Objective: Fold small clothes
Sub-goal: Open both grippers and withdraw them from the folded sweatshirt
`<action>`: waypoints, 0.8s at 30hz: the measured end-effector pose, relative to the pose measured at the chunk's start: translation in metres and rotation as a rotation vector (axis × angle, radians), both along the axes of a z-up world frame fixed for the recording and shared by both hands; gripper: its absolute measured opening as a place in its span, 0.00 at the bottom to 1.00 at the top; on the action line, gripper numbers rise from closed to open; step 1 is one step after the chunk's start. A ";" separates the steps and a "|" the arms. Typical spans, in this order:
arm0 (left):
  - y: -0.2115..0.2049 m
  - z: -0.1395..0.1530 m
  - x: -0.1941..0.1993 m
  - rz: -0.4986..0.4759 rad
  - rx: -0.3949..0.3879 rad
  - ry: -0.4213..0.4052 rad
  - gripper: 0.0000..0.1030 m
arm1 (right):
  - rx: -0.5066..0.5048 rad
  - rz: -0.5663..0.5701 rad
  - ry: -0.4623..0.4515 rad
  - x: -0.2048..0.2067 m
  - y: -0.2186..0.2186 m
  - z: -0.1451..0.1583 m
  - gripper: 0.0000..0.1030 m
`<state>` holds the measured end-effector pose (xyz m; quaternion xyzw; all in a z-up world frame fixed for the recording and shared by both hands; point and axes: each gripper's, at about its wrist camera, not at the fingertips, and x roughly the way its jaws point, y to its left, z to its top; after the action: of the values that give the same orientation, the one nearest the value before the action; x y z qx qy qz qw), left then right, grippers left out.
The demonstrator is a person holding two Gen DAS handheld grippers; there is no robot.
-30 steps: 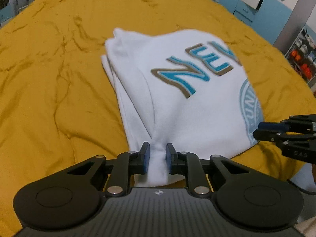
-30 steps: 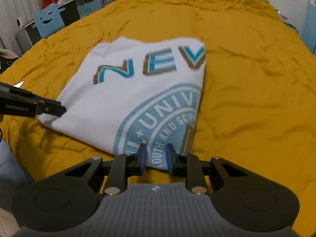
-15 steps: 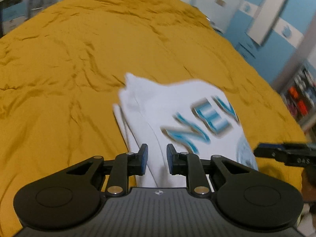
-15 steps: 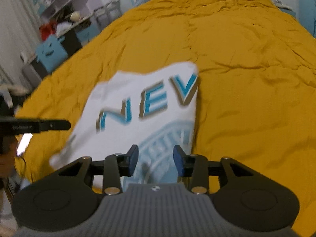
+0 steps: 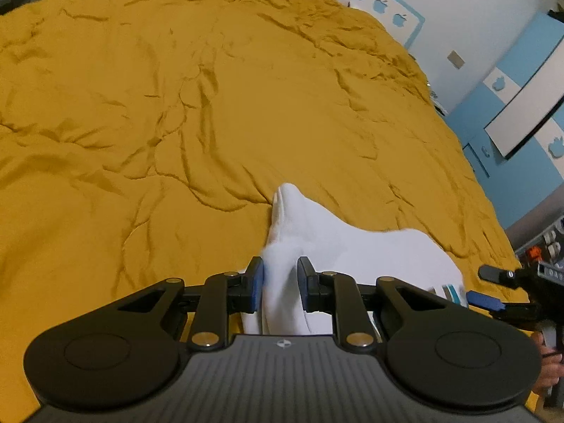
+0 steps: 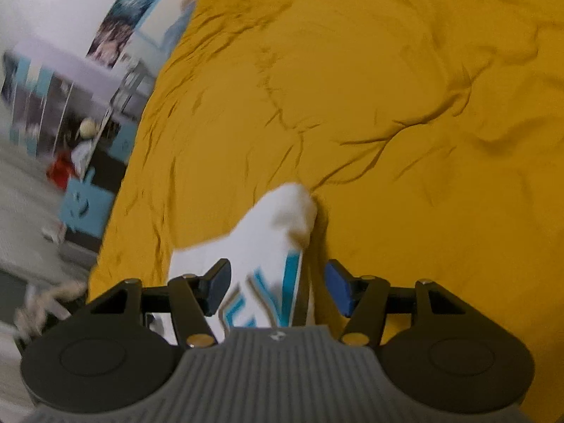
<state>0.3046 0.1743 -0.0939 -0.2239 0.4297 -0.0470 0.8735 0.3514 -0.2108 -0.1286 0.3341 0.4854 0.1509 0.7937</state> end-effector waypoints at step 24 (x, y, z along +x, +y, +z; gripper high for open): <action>-0.006 -0.027 0.033 -0.031 0.022 0.053 0.25 | -0.432 0.305 -0.339 0.086 0.081 0.009 0.00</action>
<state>0.3376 0.1684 -0.1210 -0.2087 0.4566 -0.0499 0.8634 0.4374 -0.1302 -0.1200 0.0511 0.4115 0.2151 0.8842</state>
